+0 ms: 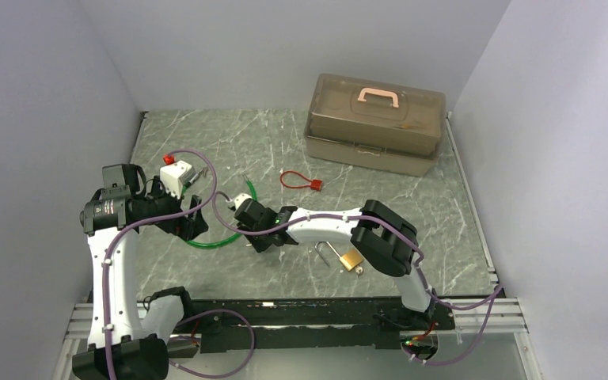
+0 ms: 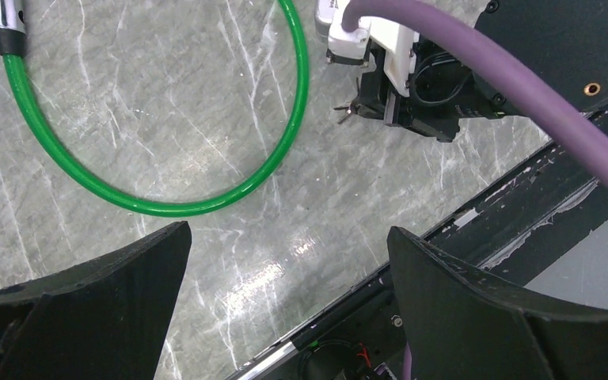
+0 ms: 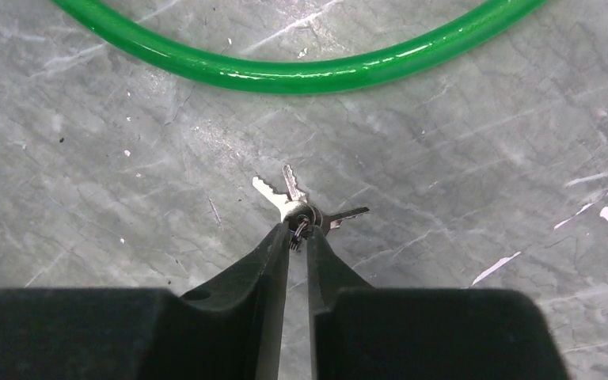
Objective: Unlock with the key
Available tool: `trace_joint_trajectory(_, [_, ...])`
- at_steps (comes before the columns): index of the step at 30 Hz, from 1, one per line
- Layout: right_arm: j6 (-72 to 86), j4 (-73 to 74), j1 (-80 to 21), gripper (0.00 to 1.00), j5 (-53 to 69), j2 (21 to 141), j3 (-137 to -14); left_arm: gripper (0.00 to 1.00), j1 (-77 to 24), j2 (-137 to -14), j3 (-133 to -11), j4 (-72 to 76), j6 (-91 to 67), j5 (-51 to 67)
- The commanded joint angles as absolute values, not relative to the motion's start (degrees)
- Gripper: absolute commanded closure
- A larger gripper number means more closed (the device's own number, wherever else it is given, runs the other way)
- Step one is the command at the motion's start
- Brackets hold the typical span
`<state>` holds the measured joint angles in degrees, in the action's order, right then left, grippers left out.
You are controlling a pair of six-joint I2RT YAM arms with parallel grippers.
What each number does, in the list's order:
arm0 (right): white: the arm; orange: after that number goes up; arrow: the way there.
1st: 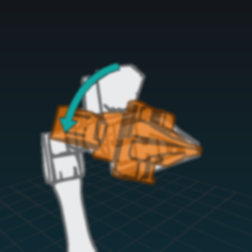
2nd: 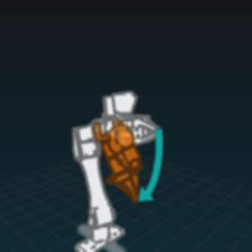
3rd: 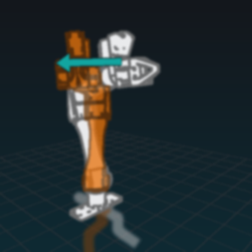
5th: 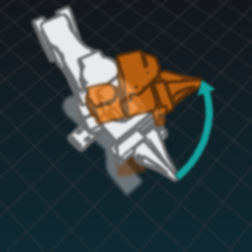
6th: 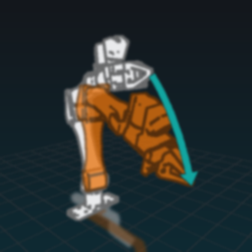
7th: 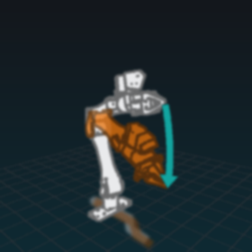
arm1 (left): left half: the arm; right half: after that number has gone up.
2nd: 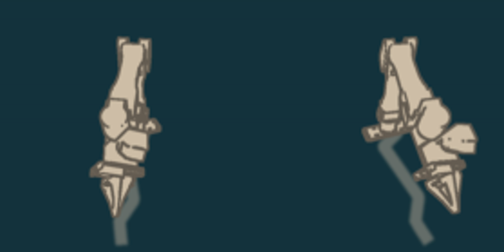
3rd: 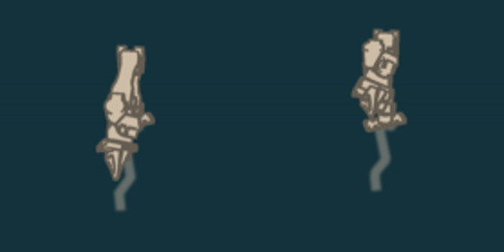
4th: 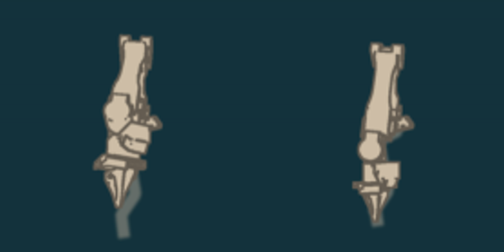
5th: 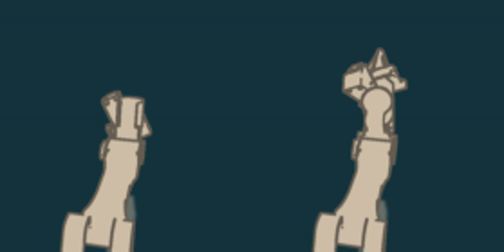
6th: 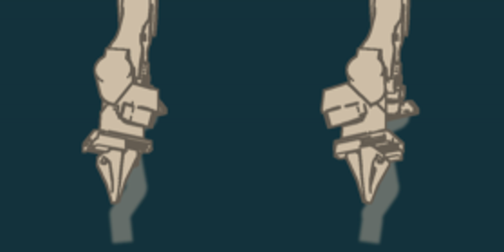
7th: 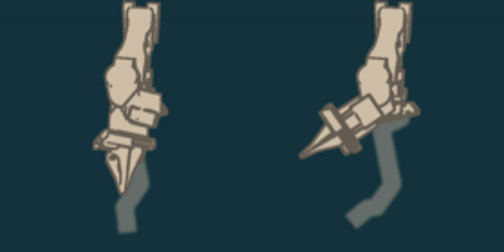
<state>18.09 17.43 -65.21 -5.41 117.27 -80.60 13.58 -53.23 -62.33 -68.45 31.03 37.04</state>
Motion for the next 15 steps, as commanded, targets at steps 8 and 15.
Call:
trace_joint_trajectory(8, [15.7, 15.8, -65.4, 1.0, -5.8, 113.7, -78.8, 0.0, 13.9, -54.4, -63.8, -67.8, 30.6, 37.5])
trace_joint_trajectory(15, [14.1, 14.5, -65.3, 1.0, -4.6, 108.2, -77.7, 0.01, 13.8, -55.9, -63.7, -67.6, 30.7, 39.0])
